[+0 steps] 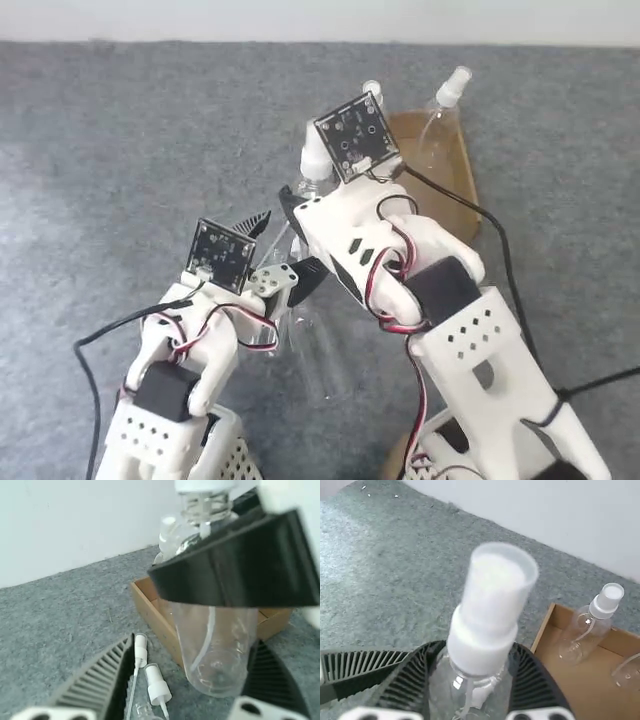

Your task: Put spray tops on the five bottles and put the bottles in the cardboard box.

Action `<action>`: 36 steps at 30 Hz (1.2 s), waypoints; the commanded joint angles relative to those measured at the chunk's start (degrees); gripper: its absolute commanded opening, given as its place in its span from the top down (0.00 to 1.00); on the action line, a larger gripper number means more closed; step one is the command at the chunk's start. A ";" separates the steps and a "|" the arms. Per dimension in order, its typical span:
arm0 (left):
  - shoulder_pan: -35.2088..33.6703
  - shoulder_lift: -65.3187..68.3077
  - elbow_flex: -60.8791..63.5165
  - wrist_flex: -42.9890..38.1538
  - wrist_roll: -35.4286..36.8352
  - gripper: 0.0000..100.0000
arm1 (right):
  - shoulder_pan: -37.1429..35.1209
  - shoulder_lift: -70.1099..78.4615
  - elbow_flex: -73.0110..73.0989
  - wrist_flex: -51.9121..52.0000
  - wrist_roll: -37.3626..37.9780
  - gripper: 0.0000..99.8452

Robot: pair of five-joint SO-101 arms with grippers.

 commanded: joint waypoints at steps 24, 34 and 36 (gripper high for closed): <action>-9.85 -0.26 1.10 -4.66 2.73 0.99 | 20.79 34.24 -3.78 -41.10 2.73 0.99; -9.76 0.09 1.45 -5.80 2.73 0.99 | 20.70 36.88 3.87 -51.03 2.73 0.99; -9.76 0.09 1.45 -5.80 2.73 0.99 | 20.70 37.05 3.96 -50.77 2.73 0.99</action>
